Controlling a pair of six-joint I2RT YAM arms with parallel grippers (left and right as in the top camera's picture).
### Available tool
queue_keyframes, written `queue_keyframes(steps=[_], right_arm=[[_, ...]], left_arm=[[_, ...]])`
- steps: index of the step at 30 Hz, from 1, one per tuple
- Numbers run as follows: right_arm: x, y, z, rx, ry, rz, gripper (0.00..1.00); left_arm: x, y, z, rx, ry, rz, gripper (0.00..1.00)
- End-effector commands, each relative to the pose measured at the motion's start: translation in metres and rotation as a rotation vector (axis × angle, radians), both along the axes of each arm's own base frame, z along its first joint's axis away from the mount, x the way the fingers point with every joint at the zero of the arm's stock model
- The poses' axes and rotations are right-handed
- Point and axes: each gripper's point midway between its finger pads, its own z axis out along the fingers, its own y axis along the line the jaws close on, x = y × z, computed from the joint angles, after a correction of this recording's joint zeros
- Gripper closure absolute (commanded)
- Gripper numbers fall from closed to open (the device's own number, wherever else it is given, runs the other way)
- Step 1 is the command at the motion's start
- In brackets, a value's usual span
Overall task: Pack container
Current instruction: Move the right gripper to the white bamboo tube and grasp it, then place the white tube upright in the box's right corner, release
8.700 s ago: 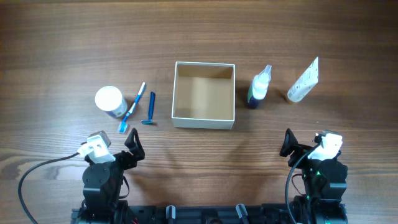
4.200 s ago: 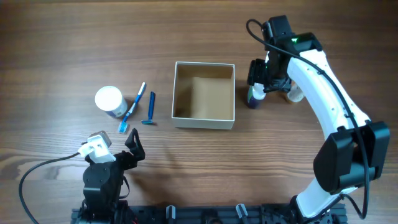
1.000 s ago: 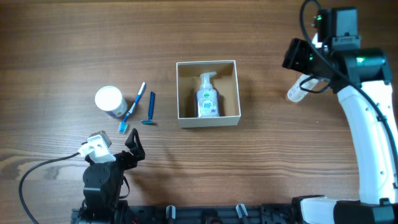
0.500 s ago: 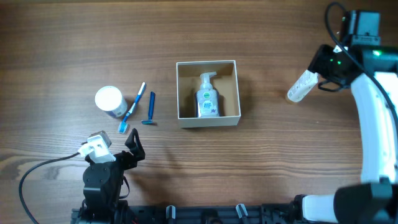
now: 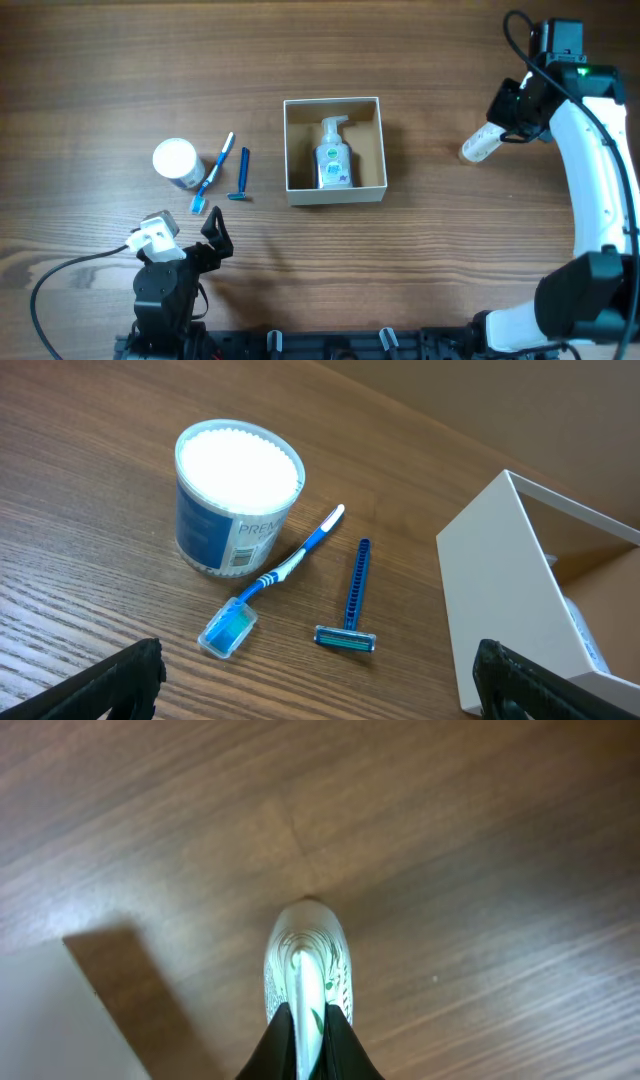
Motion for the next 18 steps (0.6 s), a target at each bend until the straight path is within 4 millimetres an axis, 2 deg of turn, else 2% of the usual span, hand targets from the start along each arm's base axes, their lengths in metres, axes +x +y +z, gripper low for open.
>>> queue_keyframes(steps=[1, 4, 6, 9, 11, 13, 16, 18], right_arm=[[-0.005, 0.032, 0.088, 0.017, -0.243, 0.106, 0.96], [-0.025, 0.070, 0.141, 0.030, -0.400, 0.219, 0.95], [-0.041, 0.097, 0.167, 0.051, -0.488, 0.299, 0.96], [-0.060, 0.130, 0.188, 0.086, -0.560, 0.408, 0.96], [-0.067, 0.150, 0.190, 0.108, -0.565, 0.471, 0.96], [-0.068, 0.168, 0.183, 0.120, -0.541, 0.523, 0.96], [-0.059, 0.191, 0.165, 0.124, -0.485, 0.573, 0.96], [-0.045, 0.205, 0.147, 0.120, -0.444, 0.593, 0.96]], left_arm=[[0.000, -0.001, 0.001, 0.003, -0.008, -0.006, 0.00], [0.000, -0.001, 0.001, 0.003, -0.008, -0.006, 0.00], [0.000, -0.001, 0.001, 0.004, -0.008, -0.006, 0.00], [0.000, -0.001, 0.001, 0.003, -0.008, -0.006, 0.00], [0.000, -0.001, 0.001, 0.004, -0.008, -0.006, 0.00], [0.000, -0.001, 0.001, 0.003, -0.008, -0.006, 0.00], [0.000, -0.001, 0.001, 0.003, -0.008, -0.006, 0.00], [0.000, -0.001, 0.001, 0.003, -0.008, -0.006, 0.00]])
